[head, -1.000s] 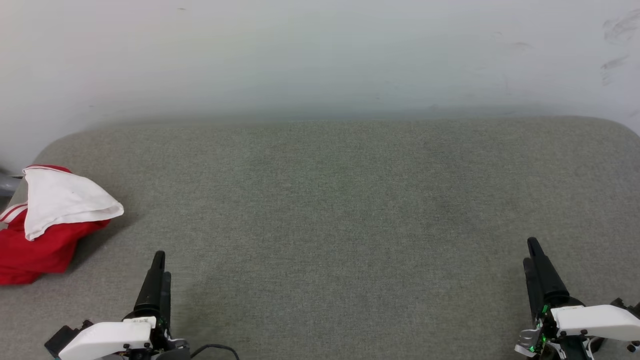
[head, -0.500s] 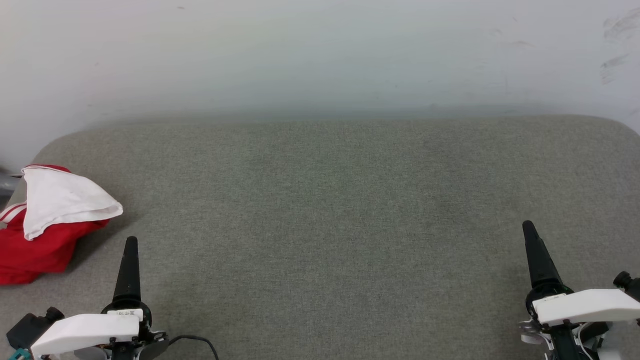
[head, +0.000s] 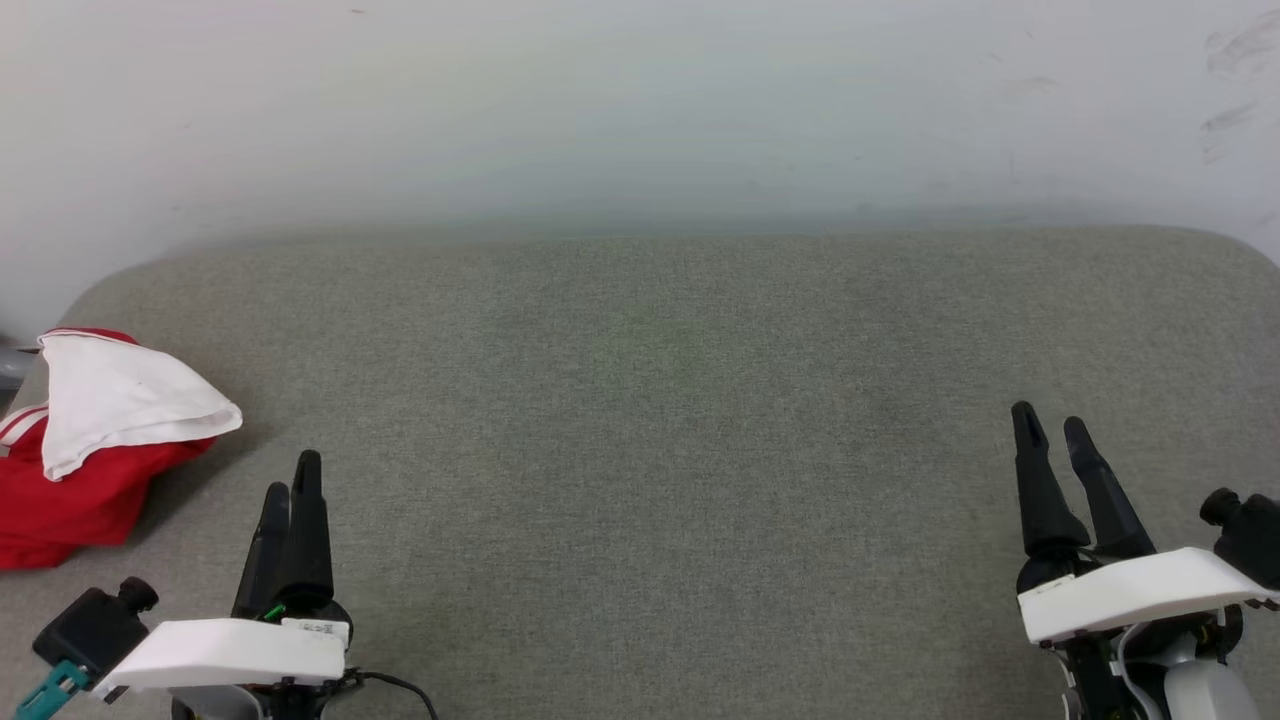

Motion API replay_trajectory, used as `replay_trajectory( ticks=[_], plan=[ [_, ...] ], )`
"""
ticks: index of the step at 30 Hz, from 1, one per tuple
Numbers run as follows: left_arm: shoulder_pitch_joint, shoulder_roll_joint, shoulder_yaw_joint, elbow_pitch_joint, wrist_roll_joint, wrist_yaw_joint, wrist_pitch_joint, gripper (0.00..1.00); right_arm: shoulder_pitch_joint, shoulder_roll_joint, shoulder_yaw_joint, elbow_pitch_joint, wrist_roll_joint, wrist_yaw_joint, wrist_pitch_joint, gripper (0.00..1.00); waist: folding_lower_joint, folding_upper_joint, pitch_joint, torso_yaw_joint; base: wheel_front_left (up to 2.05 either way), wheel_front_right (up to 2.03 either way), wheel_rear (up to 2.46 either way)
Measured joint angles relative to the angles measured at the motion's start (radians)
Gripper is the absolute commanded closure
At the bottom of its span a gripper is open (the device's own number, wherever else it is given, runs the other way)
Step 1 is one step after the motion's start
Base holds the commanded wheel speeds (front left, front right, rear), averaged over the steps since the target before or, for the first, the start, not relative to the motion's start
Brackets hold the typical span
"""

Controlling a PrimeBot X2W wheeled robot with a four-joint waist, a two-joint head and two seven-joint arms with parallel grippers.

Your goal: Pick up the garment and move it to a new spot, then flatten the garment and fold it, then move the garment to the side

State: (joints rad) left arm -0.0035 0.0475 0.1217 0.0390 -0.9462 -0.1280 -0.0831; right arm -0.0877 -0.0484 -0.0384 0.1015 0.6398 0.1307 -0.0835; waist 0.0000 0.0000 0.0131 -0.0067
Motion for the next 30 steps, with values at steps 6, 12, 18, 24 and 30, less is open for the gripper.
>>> replay_trajectory(
  ticks=[6,12,18,24,30],
  plan=[
    [0.007,0.0,-0.036,-0.032,0.151,0.0,-0.019,0.0,0.0,0.0,0.017,-0.012,-0.125,0.0,-0.019,0.0,0.0,0.0,0.001,-0.002,0.0,0.0,0.0],
    [0.019,0.0,-0.077,-0.065,0.292,0.0,-0.036,0.0,0.0,0.0,0.02,-0.016,-0.229,0.0,-0.035,0.0,0.0,0.0,0.002,-0.004,0.0,0.0,0.0],
    [0.027,0.002,-0.11,-0.097,0.43,0.014,-0.054,0.0,0.0,0.0,0.014,-0.013,-0.346,0.0,-0.055,0.0,0.0,0.0,0.001,-0.006,0.0,0.0,0.0],
    [0.037,0.012,-0.143,-0.106,0.501,0.032,-0.07,0.0,-0.001,0.0,0.017,-0.014,-0.416,0.0,-0.067,0.0,0.0,0.0,0.002,-0.008,0.0,0.0,0.0],
    [0.042,0.032,-0.179,-0.087,0.577,0.07,-0.084,0.0,-0.008,0.0,0.023,-0.018,-0.498,0.0,-0.084,0.0,0.0,0.0,0.003,-0.01,0.0,0.0,0.0]
  ],
)
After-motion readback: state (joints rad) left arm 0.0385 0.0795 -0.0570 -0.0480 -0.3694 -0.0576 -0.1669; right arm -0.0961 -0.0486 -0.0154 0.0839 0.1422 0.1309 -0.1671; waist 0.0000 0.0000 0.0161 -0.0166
